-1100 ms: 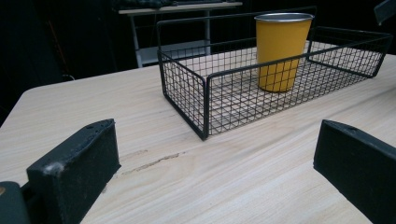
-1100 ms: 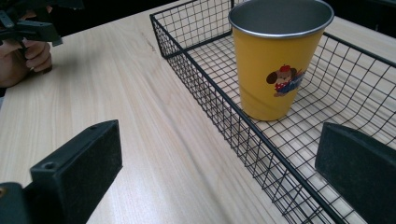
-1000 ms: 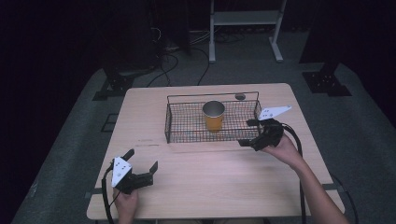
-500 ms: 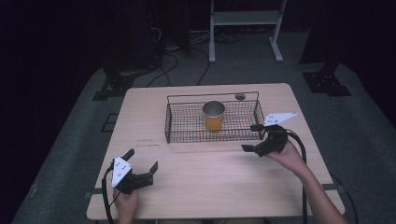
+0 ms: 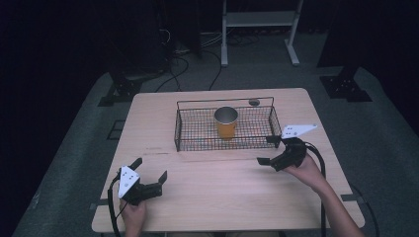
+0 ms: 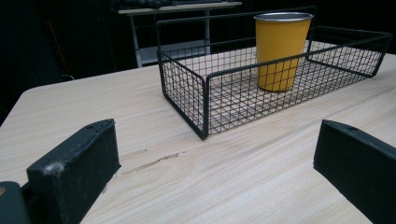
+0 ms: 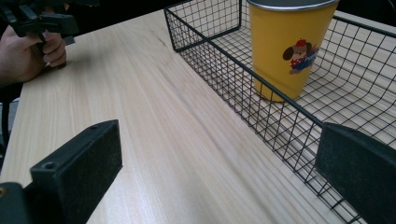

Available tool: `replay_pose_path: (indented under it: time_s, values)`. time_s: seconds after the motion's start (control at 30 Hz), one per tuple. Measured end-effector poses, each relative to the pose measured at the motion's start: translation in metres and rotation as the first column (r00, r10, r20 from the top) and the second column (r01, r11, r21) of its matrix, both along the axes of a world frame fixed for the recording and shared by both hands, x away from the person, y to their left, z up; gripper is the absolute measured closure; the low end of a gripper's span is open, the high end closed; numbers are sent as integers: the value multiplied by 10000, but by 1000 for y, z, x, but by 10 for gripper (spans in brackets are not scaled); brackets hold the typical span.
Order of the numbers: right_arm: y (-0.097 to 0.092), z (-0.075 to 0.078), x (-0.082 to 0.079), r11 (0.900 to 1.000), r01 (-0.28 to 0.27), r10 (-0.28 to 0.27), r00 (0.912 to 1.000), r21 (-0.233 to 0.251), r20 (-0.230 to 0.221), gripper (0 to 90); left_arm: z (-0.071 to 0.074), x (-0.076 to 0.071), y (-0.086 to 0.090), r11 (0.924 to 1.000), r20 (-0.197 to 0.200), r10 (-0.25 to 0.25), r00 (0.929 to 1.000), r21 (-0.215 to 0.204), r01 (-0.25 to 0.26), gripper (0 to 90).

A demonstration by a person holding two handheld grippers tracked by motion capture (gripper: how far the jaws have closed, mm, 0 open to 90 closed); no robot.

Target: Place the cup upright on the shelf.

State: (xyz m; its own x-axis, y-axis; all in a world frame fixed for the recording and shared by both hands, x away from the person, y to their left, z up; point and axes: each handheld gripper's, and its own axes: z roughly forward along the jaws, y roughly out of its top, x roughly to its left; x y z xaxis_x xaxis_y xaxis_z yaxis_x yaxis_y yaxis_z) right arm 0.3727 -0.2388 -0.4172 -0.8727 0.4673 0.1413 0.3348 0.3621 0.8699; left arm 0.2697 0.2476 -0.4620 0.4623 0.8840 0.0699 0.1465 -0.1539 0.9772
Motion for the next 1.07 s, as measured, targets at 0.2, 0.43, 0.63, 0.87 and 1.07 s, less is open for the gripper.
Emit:
replay_pose_path:
  time_s: [0.2, 0.43, 0.63, 0.87, 1.07]
  values:
    - [-3, -5, -9, 10000, 8, -8, 10000, 30, -52, 1, 0, 0, 0, 10000, 9, 1, 10000, -4, -1, 0]
    - [-5, -8, -16, 10000, 59, -59, 10000, 77, 48, 1, 0, 0, 0, 10000, 11, -3, 10000, 33, 3, 0]
    - [-7, -10, -21, 9998, 80, -81, 9999, 158, 68, 1, 0, 0, 0, 10000, 15, 2, 10000, 30, -2, 0]
    - [-9, -16, -26, 9996, 169, -170, 9998, 211, 34, 0, 0, 0, 0, 10000, 17, 3, 10000, 41, -3, 0]
    - [-12, -19, -29, 9989, 278, -281, 9996, 366, 64, 0, 0, 1, 0, 10000, 9, 39, 10000, 21, -39, 0]
